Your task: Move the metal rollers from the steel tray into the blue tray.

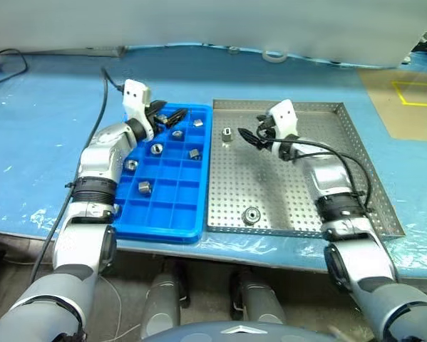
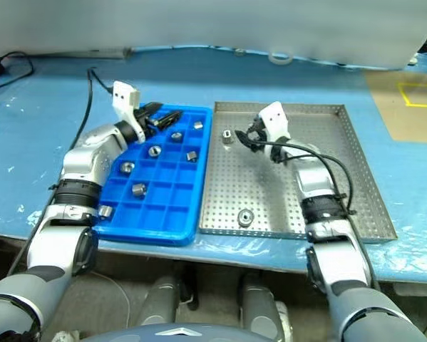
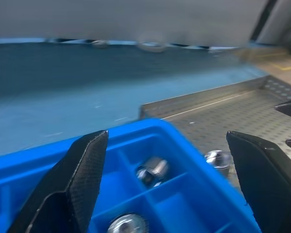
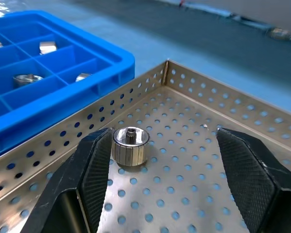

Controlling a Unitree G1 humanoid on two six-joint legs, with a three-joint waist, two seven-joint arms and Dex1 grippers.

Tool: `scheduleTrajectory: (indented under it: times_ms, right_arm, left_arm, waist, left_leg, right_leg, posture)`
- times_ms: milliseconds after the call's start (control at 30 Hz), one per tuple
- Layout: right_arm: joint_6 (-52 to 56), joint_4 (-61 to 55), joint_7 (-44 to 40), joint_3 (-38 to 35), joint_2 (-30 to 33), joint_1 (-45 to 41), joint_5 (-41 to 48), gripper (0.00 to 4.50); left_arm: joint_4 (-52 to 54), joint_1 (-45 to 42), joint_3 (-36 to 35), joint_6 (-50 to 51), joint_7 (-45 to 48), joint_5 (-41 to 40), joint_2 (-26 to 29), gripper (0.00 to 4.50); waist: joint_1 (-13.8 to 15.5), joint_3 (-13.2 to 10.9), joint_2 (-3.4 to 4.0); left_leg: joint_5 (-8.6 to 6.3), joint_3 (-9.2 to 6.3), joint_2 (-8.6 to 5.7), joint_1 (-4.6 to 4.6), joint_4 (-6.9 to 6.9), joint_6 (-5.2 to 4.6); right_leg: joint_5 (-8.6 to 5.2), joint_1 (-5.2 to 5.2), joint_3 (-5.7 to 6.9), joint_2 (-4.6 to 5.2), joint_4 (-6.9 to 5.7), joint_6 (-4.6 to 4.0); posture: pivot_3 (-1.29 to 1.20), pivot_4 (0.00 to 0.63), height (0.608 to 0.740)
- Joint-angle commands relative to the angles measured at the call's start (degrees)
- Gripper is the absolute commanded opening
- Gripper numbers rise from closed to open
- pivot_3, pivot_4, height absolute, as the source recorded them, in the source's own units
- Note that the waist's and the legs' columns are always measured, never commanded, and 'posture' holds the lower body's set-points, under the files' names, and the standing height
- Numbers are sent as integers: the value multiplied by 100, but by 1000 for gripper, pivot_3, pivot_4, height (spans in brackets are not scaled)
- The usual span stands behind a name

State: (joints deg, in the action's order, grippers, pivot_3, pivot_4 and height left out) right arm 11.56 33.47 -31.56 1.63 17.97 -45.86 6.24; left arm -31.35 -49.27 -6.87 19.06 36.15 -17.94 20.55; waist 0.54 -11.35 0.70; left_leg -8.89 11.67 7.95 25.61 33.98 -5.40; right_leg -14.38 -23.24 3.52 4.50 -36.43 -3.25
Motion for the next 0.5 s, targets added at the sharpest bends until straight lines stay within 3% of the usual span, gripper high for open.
scheduleTrajectory:
  times_ms: [33, 300, 500]
  right_arm:
    - [-553, 874, 50, -143, -270, -482, 23, 3588]
    - [-1465, 2669, 111, -100, -682, -1243, -276, 3588]
    - [-1849, 3476, 477, -107, -692, -1336, -577, 3588]
  left_arm:
    - [399, 101, -186, 16, -50, -89, 120, 4135]
    - [1236, 629, -317, 460, -195, -243, 204, 4135]
    - [1706, 864, -241, 701, -291, -204, 193, 4135]
  waist:
    - [60, 0, 1]
    - [224, -1, -1]
    - [226, -1, -1]
  left_leg:
    - [-7, 0, 1, 19, 21, -11]
    - [-11, 1, -1, 19, 37, 2]
    - [2, 1, 0, -20, 30, 17]
  right_leg:
    - [-5, -19, 2, 6, -23, -9]
    - [-5, -8, 13, 19, -33, -9]
    - [-4, 21, 10, 19, -37, -11]
  posture:
    - [-66, 150, 740]
    - [4, 150, 740]
    - [30, 150, 740]
